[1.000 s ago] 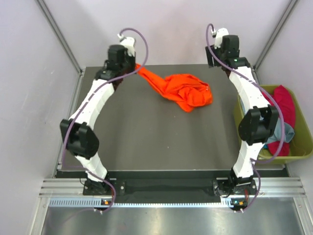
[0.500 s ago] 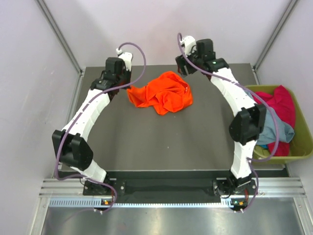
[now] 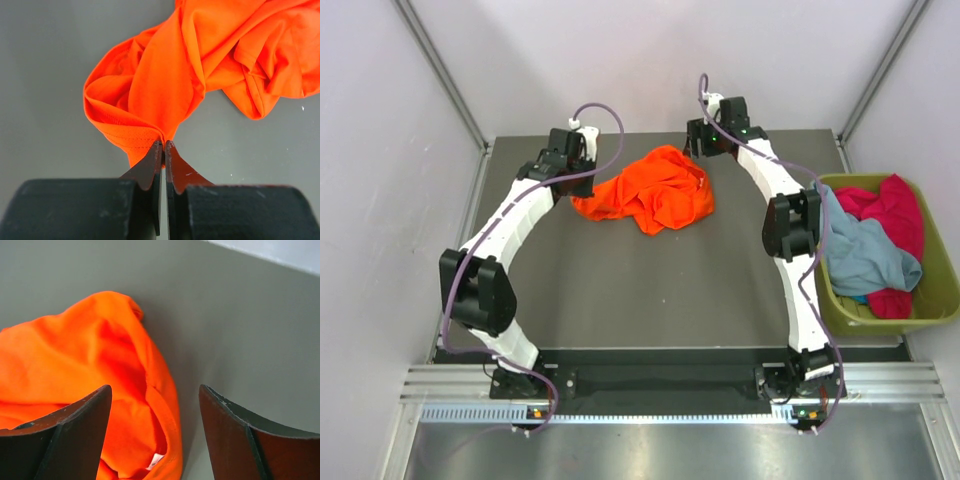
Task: Fold and stack the t-shirts
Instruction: Flatten the tshirt out
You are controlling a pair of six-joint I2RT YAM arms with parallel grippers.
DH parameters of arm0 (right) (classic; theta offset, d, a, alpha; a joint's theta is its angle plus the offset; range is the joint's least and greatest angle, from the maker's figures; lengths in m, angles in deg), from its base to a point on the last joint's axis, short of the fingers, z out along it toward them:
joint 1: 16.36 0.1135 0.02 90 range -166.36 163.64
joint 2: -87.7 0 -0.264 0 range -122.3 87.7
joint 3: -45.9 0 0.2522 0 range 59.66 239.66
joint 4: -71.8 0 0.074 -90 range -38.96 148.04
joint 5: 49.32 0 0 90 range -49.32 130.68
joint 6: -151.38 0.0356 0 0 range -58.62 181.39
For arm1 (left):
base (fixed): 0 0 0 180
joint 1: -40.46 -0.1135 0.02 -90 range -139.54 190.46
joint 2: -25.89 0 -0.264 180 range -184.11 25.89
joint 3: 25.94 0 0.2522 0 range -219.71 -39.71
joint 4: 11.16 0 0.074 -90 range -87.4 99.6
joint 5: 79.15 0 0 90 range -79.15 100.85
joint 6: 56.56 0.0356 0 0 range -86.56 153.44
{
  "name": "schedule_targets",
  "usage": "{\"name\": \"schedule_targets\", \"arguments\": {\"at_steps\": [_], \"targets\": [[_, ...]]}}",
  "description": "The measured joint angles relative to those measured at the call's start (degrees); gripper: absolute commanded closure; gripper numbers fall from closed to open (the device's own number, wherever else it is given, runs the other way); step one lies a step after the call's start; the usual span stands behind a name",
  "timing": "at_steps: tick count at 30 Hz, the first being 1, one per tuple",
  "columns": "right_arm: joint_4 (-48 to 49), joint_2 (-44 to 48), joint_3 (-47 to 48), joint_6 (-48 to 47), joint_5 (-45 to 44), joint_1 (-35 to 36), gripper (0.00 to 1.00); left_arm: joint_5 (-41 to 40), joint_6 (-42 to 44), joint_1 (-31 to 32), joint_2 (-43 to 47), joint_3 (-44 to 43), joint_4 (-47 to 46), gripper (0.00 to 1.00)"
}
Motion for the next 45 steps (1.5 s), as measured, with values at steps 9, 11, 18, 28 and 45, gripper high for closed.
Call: {"name": "schedule_targets", "arguments": {"at_steps": [9, 11, 18, 28, 45], "targets": [[2.0, -2.3, 0.0, 5.2, 1.1, -0.8, 0.34, 1.0, 0.0, 0.1, -2.9, 0.3, 0.0, 0.96], [2.4, -2.6, 0.0, 5.9, 1.5, -0.7, 0.35, 1.0, 0.0, 0.2, -3.5, 0.3, 0.0, 0.96], [3.0, -4.7, -0.1, 8.6, 3.0, -0.7, 0.43, 1.6, -0.6, 0.4, -5.3, 0.2, -0.1, 0.96], [3.5, -6.0, -0.2, 9.4, 3.2, -0.7, 1.0, 1.3, -1.0, 0.4, -5.6, 0.2, -0.4, 0.96], [1.1, 25.0, -2.6, -8.0, -5.3, -0.7, 1.0, -6.9, 3.7, -10.7, -10.0, -25.0, -3.8, 0.96]]}}
